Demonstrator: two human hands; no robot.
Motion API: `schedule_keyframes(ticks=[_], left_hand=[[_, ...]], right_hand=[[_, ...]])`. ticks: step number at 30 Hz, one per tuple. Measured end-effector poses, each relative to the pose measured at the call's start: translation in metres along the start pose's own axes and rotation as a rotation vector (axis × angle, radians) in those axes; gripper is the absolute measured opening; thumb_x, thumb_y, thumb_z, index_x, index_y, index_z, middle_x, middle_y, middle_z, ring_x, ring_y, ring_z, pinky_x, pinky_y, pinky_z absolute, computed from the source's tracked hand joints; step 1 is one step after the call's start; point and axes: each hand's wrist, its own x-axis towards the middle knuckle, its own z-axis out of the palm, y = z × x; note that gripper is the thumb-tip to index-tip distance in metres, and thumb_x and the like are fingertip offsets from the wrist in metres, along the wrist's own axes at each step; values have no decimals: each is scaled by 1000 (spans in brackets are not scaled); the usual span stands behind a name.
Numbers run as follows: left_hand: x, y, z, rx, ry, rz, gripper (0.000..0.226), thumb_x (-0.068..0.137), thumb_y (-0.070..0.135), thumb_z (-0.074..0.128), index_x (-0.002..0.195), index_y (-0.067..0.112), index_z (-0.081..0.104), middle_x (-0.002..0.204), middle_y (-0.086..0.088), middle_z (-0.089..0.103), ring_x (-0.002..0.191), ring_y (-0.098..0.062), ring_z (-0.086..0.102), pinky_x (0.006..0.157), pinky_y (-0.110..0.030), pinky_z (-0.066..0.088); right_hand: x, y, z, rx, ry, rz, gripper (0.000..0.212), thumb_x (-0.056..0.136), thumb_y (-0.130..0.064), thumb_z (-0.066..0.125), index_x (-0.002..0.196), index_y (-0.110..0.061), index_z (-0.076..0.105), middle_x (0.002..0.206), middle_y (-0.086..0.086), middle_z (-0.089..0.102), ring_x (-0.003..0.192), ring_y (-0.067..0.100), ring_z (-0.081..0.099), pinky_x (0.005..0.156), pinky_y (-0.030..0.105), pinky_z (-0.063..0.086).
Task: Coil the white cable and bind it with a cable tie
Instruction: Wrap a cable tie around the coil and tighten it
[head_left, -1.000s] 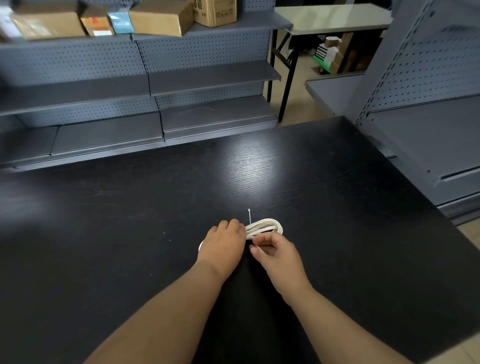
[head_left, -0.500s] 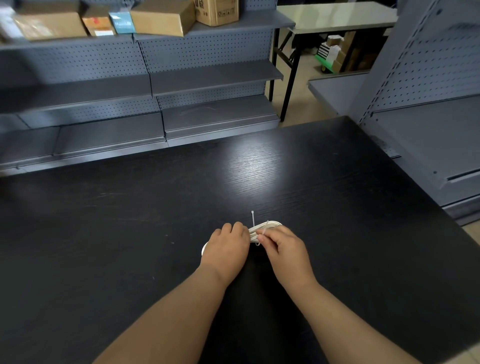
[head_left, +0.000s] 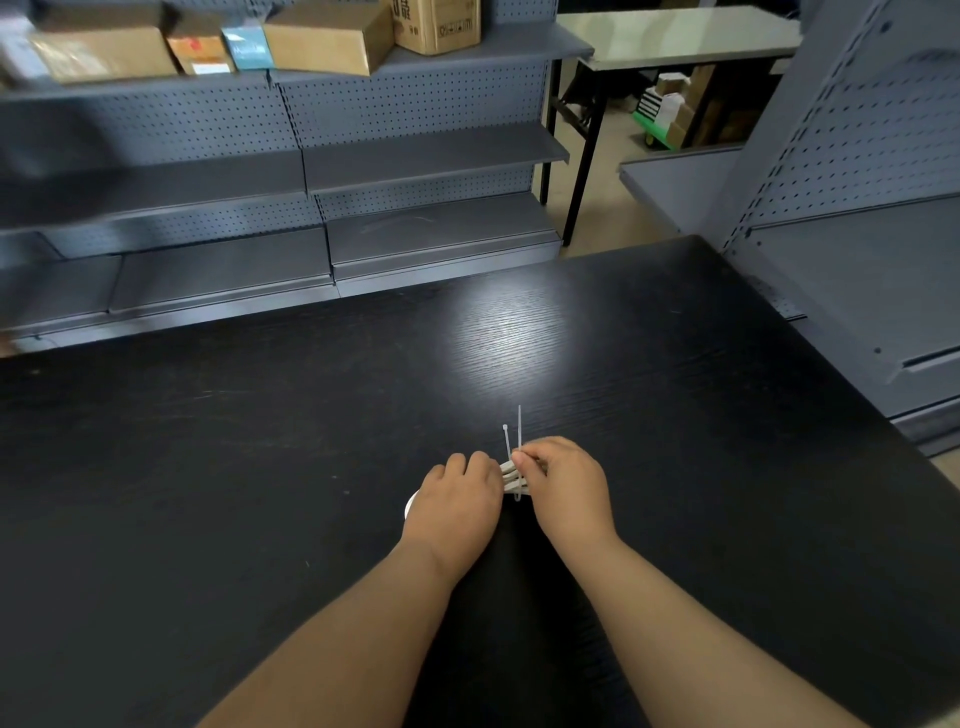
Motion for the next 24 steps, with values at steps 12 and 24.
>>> schedule_keyframes(ticks=[12,24], left_hand=[[-1,-1,1,2,14,0,33,95,12,33,127,8,39,119,-9,45,106,-26,45,90,-35,38],[-3,-6,7,20,22,28,35,98,29,29,127,10,36,117,-7,45,105,-24,45,88,-34,36]], right_hand=[[3,0,4,21,-22,100,19,92,-21,55,99,-13,71,100,-1,66,82,4,49,69,13,33],[-4,2,10,60,50,70,18,90,-17,59,102,-12,71,103,-1,68,92,8,58,76,8,34]])
